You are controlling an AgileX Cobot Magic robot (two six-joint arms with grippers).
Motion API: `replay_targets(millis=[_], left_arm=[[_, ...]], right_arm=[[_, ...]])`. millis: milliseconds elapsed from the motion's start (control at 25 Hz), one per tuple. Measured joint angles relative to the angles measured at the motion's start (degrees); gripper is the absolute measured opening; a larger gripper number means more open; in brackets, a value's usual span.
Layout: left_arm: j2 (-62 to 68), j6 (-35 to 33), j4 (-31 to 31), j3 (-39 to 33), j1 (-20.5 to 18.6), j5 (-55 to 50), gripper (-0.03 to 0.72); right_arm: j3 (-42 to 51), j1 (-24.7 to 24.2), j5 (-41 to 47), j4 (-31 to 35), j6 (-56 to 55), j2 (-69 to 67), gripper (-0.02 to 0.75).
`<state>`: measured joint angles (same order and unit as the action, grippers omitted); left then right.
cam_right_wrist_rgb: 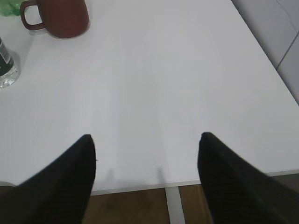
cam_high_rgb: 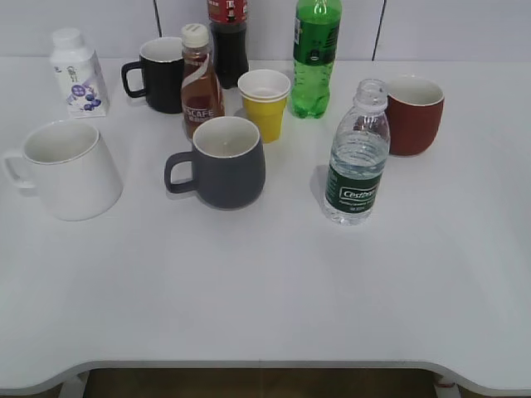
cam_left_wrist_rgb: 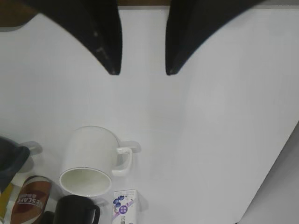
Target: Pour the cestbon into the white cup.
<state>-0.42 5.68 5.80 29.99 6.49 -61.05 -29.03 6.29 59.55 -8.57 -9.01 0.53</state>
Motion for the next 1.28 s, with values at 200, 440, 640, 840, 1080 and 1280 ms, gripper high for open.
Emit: replay_targets(millis=[200, 440, 640, 840, 1080, 1280], left_arm=[[0.0, 0.0, 0.0, 0.0, 0.0, 0.0, 0.239], [0.0, 0.0, 0.0, 0.0, 0.0, 0.0, 0.239], [0.0, 0.0, 0.0, 0.0, 0.0, 0.0, 0.239], [0.0, 0.0, 0.0, 0.0, 0.0, 0.0, 0.239], [0.0, 0.0, 0.0, 0.0, 0.0, 0.0, 0.239], [0.0, 0.0, 0.0, 0.0, 0.0, 0.0, 0.239]], right_arm=[[0.0, 0.0, 0.0, 0.0, 0.0, 0.0, 0.512], [0.0, 0.0, 0.0, 0.0, 0.0, 0.0, 0.512], [0.0, 0.0, 0.0, 0.0, 0.0, 0.0, 0.512], [0.0, 0.0, 0.0, 0.0, 0.0, 0.0, 0.512], [0.0, 0.0, 0.0, 0.0, 0.0, 0.0, 0.512], [0.0, 0.0, 0.0, 0.0, 0.0, 0.0, 0.512]])
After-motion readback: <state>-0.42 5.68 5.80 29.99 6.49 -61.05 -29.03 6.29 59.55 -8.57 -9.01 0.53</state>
